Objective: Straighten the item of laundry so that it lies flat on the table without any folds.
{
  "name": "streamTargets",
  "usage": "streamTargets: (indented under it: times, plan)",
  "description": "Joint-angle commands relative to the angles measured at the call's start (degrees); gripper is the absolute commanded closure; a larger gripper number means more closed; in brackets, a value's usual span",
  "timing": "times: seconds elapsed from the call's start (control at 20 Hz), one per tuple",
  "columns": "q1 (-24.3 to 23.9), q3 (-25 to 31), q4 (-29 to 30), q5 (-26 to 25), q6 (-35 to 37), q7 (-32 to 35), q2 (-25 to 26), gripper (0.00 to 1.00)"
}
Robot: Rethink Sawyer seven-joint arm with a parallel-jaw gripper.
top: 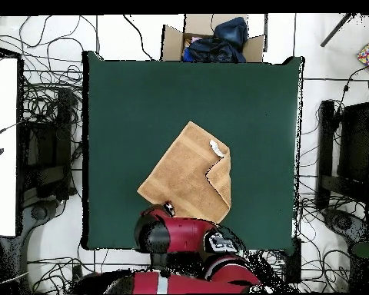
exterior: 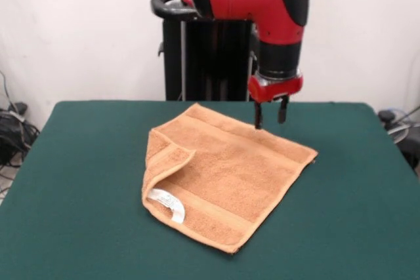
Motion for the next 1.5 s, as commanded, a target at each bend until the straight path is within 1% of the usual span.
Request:
streamTargets:
  times: [0.05, 0.25, 0.55, 0.85, 1.5]
  plan:
    - [-0.1, 0.25, -1.04, 4.98, 1.52, 15.56, 0.42, 0.0]
    - [-0.97, 0.65, -1.83, 4.44, 0.75, 14.78, 1.23, 0.0]
    - [-2.68, 0.4, -9.02, 3.25, 2.88, 10.48, 3.73, 0.0]
    - [-5.12, 0.98, -13.74, 1.52, 4.51, 7.47, 5.87, 0.0]
    - [-8.5, 2.46, -18.64, -1.3, 5.31, 5.27, 9.03, 0.0]
